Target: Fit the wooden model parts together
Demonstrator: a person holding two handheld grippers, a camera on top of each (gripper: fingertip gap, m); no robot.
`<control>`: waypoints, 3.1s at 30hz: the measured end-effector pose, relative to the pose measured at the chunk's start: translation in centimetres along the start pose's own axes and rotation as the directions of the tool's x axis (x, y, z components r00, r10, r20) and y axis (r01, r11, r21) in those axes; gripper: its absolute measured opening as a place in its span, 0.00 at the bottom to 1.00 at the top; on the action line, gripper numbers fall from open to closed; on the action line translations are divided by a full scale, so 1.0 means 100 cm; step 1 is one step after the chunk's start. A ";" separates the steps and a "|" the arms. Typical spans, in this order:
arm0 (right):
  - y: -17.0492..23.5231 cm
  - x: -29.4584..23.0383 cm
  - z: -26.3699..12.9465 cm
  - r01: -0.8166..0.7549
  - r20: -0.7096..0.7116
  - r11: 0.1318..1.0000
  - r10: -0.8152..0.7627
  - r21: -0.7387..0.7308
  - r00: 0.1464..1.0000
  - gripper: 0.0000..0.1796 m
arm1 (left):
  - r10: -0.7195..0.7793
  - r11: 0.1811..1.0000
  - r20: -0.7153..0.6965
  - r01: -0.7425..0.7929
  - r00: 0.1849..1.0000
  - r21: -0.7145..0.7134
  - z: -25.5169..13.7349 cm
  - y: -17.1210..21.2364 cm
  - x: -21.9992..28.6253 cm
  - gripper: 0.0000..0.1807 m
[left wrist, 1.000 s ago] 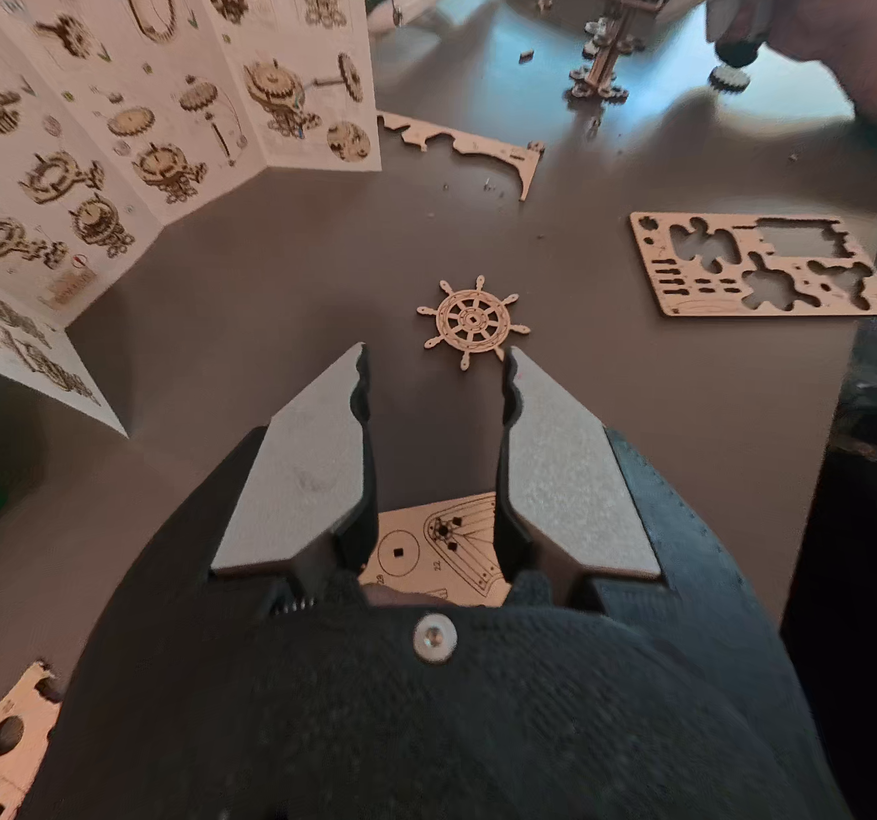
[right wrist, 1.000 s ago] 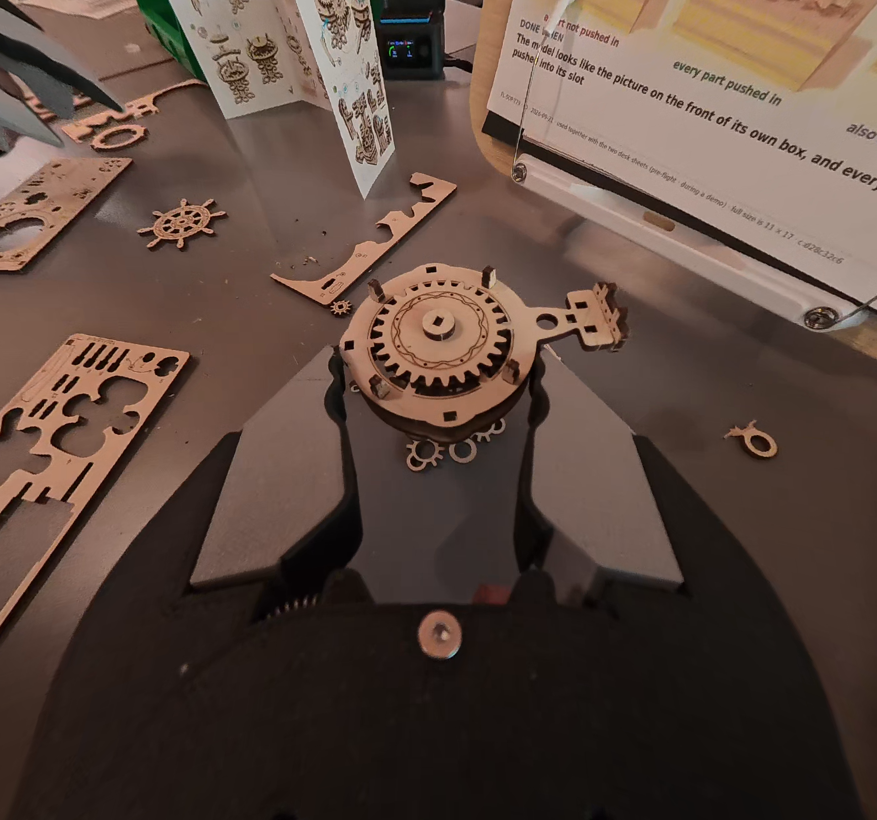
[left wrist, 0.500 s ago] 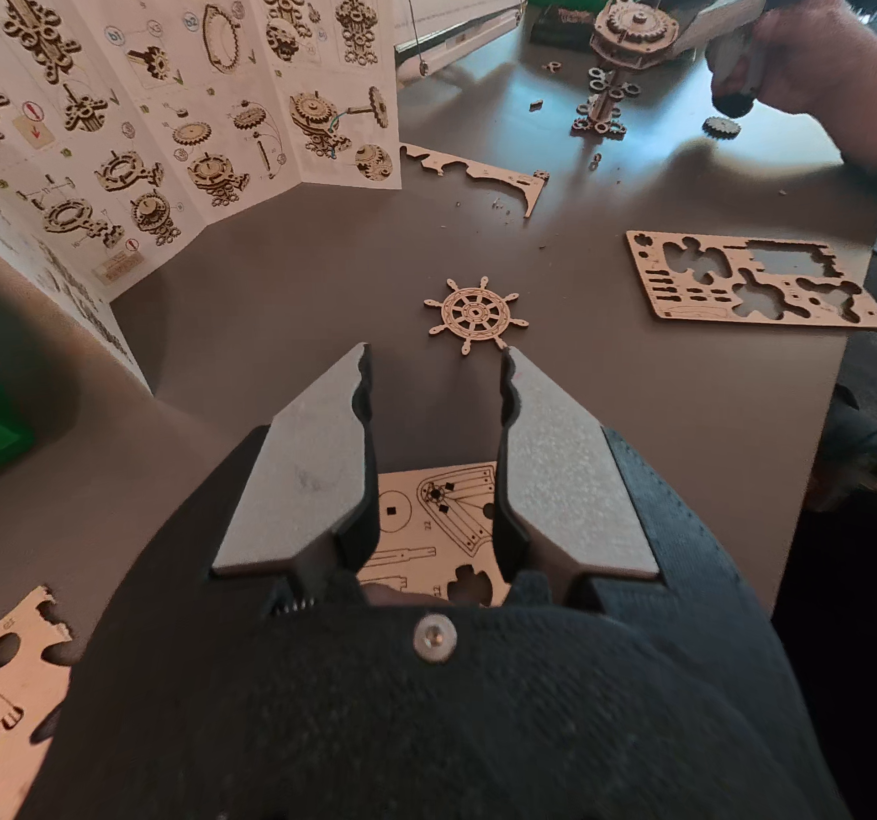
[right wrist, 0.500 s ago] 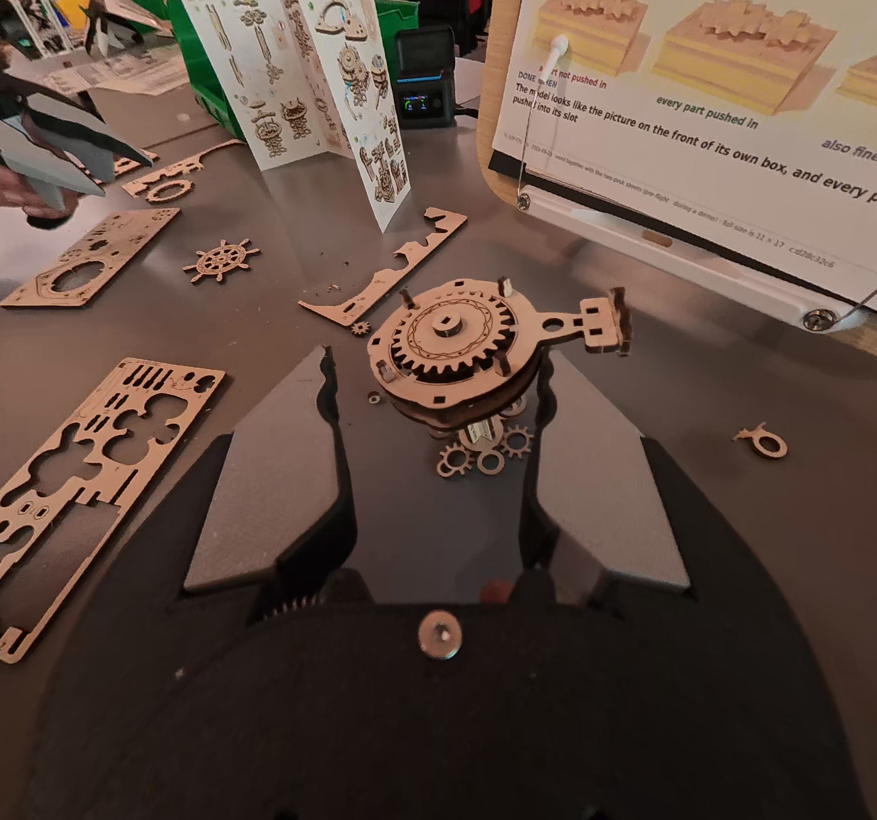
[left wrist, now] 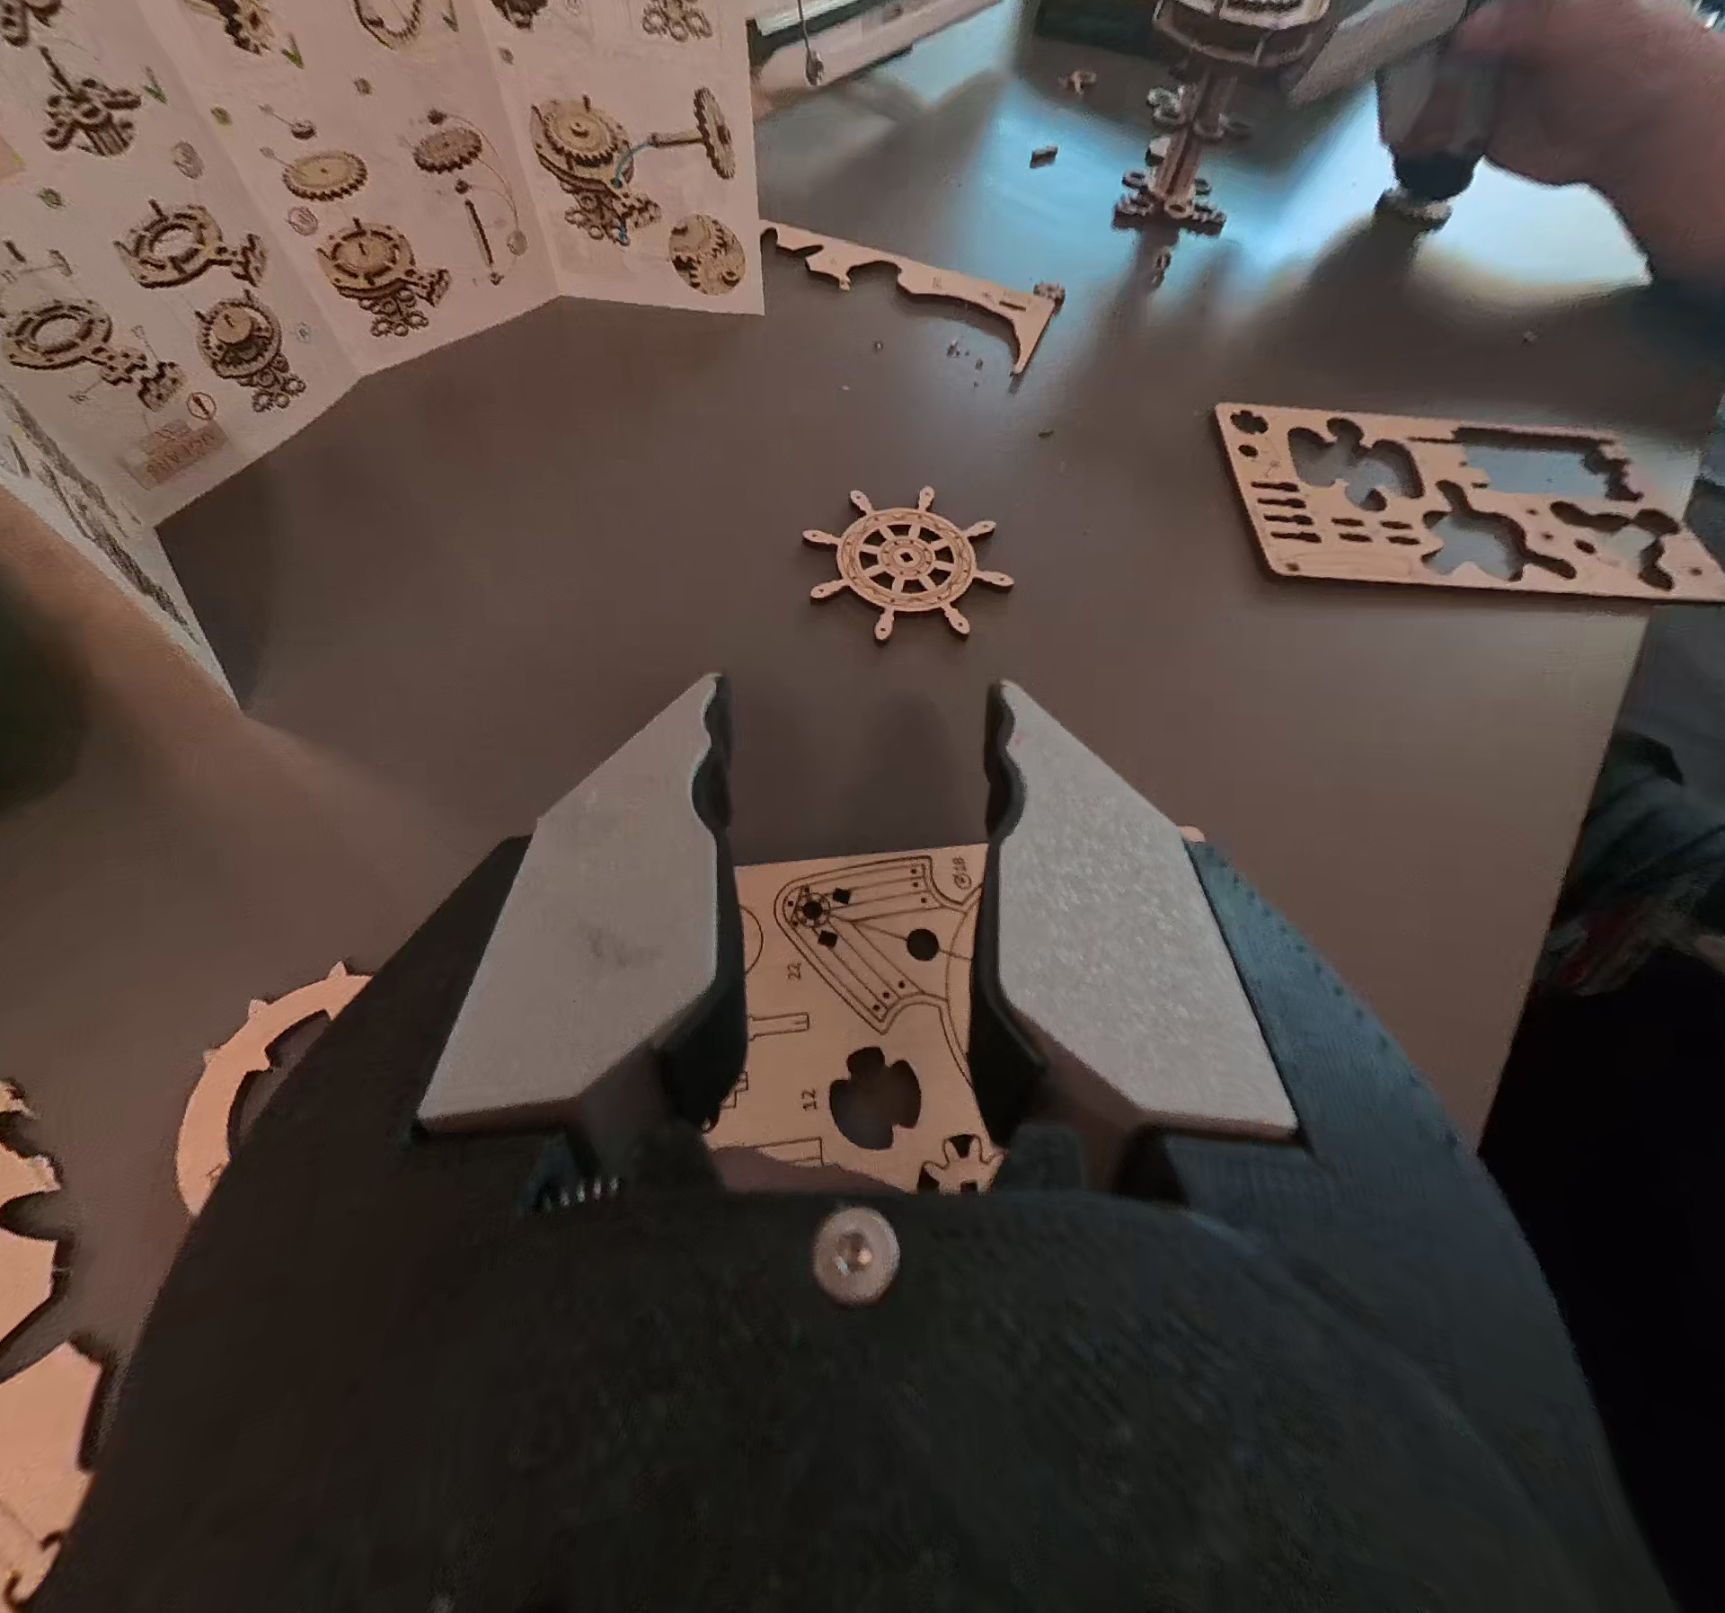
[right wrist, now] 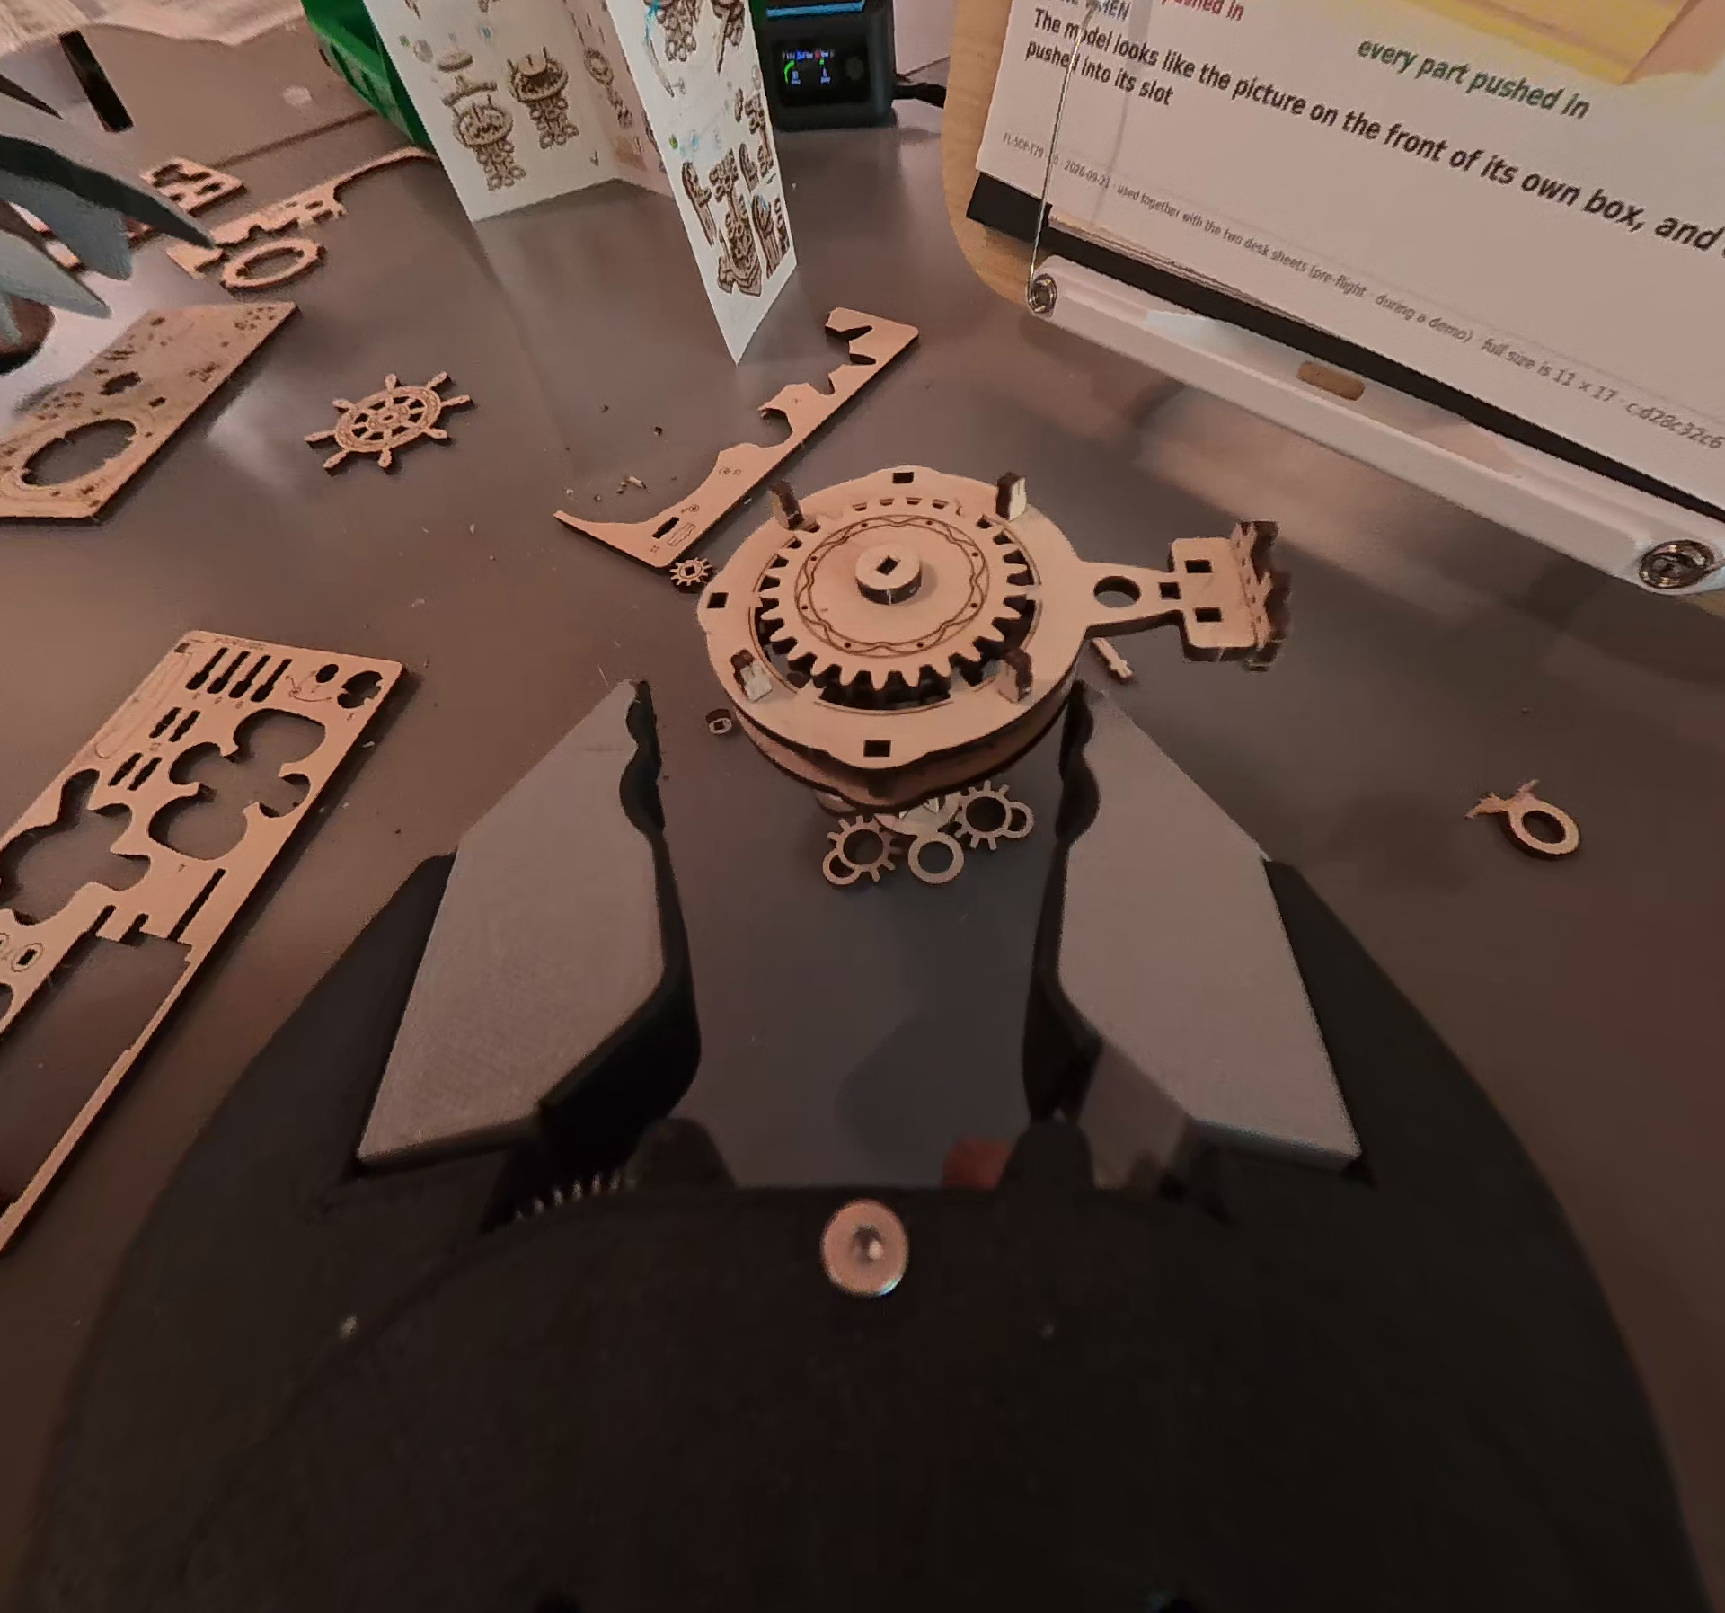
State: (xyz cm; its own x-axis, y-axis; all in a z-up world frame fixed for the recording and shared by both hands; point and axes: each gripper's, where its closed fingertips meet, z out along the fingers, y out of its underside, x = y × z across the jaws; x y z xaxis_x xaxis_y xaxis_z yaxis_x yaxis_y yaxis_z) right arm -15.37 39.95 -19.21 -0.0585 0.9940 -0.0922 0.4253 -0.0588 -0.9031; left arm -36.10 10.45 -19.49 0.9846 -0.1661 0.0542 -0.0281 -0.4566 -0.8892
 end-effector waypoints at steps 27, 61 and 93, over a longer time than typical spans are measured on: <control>-0.041 0.029 -0.054 -0.060 -0.085 0.954 0.089 0.292 0.992 0.47 | 0.059 0.976 0.060 -0.071 0.996 0.207 0.017 -0.108 -0.044 0.28; -0.050 0.036 -0.056 0.042 -0.217 0.929 0.042 0.368 0.975 0.46 | 0.139 0.977 -0.120 -0.116 0.983 0.179 0.068 -0.071 -0.025 0.24; 0.046 -0.024 -0.134 -0.222 -0.178 0.953 0.259 0.205 0.949 0.45 | -0.047 0.980 0.090 0.029 0.995 0.198 0.004 -0.062 0.019 0.21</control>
State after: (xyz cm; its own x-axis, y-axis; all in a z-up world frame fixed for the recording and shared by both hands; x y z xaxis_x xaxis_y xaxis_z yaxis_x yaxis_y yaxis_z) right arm -1.13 38.51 -17.51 0.2158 0.9446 -0.2471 0.2329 -0.2956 -0.9265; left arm -33.96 13.28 -14.04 0.9963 -0.0654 0.0553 0.0350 -0.2788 -0.9597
